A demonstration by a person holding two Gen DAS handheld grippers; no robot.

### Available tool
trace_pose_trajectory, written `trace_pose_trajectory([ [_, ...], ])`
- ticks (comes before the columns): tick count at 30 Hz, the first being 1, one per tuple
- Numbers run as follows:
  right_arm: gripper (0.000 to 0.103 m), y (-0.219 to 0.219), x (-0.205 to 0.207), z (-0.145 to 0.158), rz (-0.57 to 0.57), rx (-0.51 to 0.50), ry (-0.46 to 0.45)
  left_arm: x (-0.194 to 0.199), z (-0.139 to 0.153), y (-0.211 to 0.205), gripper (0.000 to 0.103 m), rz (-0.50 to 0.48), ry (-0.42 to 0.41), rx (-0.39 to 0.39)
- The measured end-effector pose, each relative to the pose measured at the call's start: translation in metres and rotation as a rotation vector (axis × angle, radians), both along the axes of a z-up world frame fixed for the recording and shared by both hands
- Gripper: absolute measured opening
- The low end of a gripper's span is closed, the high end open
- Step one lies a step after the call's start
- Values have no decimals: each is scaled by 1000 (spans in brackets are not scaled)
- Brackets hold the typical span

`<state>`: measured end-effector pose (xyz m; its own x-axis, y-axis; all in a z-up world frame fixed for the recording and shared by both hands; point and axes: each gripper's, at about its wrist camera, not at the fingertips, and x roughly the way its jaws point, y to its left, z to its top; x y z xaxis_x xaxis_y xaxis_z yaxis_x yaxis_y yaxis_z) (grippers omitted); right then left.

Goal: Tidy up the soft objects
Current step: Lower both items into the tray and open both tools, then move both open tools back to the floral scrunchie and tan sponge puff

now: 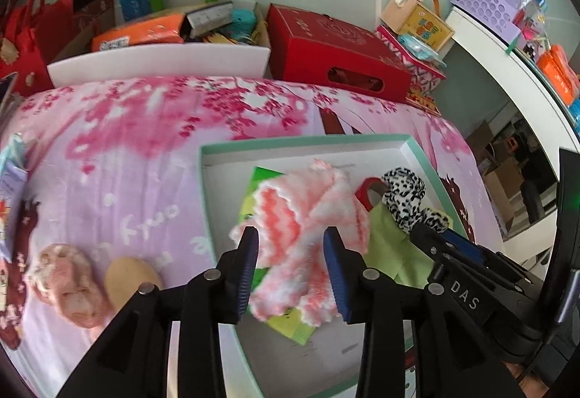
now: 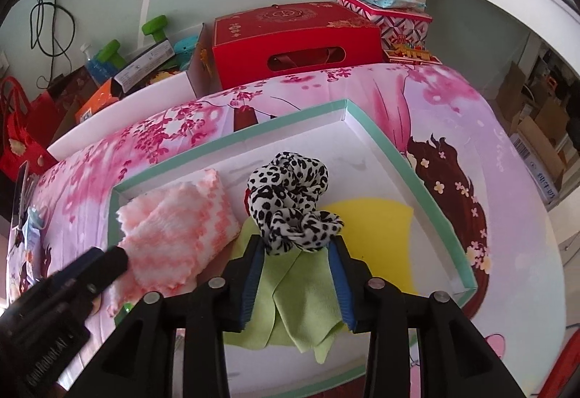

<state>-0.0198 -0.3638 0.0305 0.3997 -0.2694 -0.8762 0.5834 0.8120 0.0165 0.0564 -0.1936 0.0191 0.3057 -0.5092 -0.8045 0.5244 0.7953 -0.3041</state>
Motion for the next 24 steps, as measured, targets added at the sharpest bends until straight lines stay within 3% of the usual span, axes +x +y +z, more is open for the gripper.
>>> trace_pose_trajectory([
  [6,43,12,-2,17,46,-36,29,5,21,24,47,63,-26,30],
  [10,58,26,-5,30,85,-117,64,9,26,39,54,110,-24,73],
  [12,60,29,-6,34,99,-126,66,11,27,46,61,128,-17,95],
  [14,71,32,-6,35,112,-124,68,12,27,51,64,137,-18,124],
  [17,94,34,-5,31,128,-115,75,13,24,58,92,162,-15,169],
  [19,103,36,-4,30,137,-110,75,14,22,62,92,183,-37,194],
  [24,103,41,-2,32,152,-108,53,20,17,74,94,237,-50,222],
])
